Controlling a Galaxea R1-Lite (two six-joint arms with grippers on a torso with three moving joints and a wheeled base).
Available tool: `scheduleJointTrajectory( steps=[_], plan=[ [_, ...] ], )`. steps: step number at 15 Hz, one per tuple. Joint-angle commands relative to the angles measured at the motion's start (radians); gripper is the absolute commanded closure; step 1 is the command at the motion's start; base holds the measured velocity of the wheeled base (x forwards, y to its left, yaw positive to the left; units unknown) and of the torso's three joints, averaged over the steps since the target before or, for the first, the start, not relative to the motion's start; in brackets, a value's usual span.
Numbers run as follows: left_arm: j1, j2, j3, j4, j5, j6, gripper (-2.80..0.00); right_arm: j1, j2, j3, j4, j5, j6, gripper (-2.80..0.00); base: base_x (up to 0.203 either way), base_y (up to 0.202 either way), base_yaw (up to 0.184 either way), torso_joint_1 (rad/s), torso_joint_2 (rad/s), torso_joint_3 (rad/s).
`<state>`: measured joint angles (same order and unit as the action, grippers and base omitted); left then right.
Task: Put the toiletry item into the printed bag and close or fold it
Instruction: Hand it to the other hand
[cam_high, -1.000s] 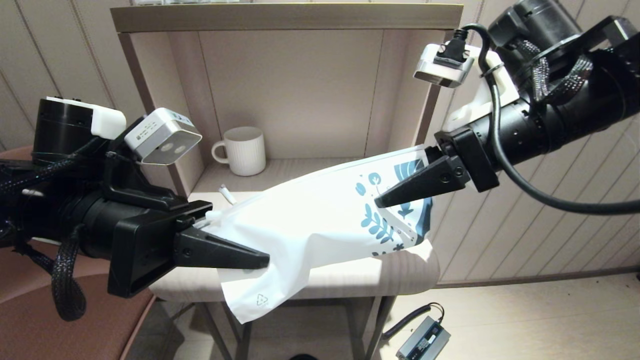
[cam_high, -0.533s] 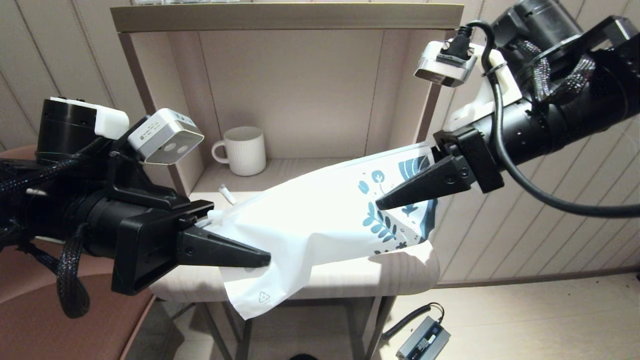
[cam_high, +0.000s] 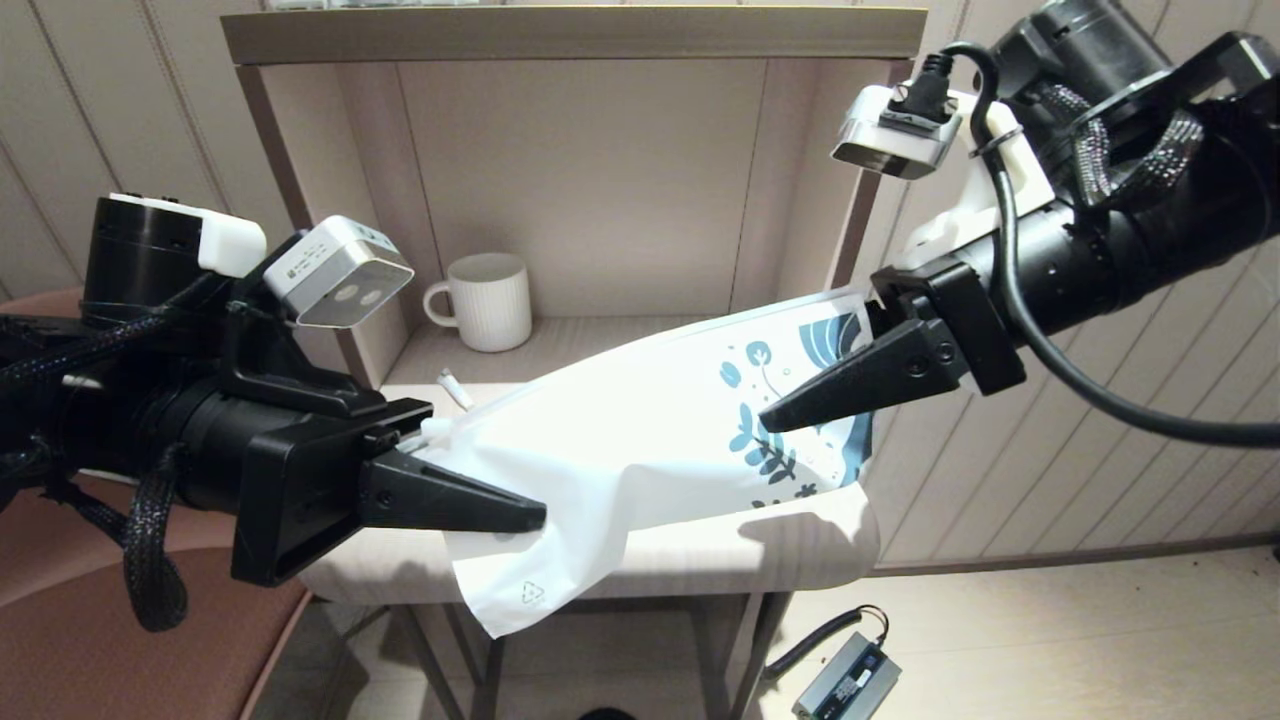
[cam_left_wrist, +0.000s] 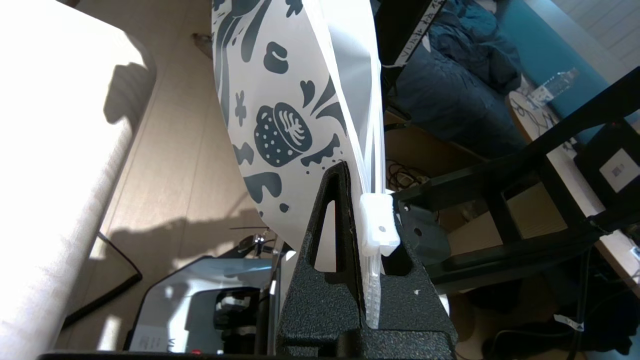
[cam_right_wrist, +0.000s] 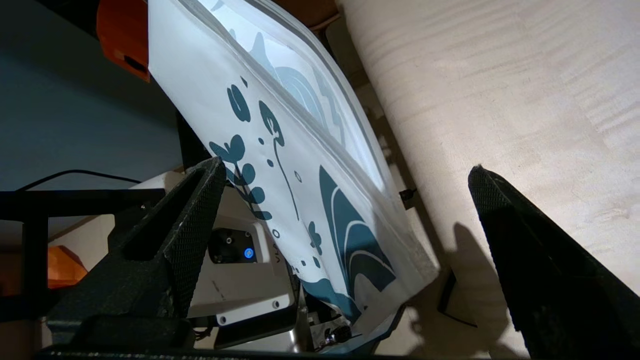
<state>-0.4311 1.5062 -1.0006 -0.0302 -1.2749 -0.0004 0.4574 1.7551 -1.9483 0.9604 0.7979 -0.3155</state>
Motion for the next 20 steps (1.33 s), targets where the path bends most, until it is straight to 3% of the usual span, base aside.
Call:
scheduleJointTrajectory(
  steps=[1, 4, 13, 14, 15, 20],
  plan=[
    [0.0, -0.001, -0.003, -0.002, -0.008, 0.0, 0.0, 0.0, 0.004, 0.0, 0.005, 0.007, -0.021, 0.0, 0.0, 0.0, 0.0, 0.0, 0.0, 0.0],
    [0.0, -0.001, -0.004, 0.0, -0.009, 0.0, 0.0, 0.001, 0.006, 0.002, 0.008, 0.053, -0.031, 0.0, 0.0, 0.0, 0.0, 0.0, 0.0, 0.0],
    [-0.023, 0.012, -0.017, -0.016, -0.009, -0.007, 0.0, 0.017, -0.003, 0.006, 0.011, 0.058, -0.037, 0.0, 0.0, 0.0, 0.0, 0.0, 0.0, 0.0],
    [-0.023, 0.011, -0.012, -0.016, -0.002, -0.006, -1.82, 0.017, -0.002, 0.006, 0.011, 0.058, -0.037, 0.0, 0.0, 0.0, 0.0, 0.0, 0.0, 0.0],
    [-0.023, 0.009, -0.006, -0.017, 0.0, -0.002, -2.8, 0.017, -0.002, 0.006, 0.011, 0.058, -0.037, 0.0, 0.0, 0.0, 0.0, 0.0, 0.0, 0.0],
    [-0.022, 0.011, 0.012, -0.021, -0.001, 0.001, -2.8, 0.004, -0.02, 0.008, 0.011, 0.058, -0.037, 0.0, 0.0, 0.0, 0.0, 0.0, 0.0, 0.0]
  ],
)
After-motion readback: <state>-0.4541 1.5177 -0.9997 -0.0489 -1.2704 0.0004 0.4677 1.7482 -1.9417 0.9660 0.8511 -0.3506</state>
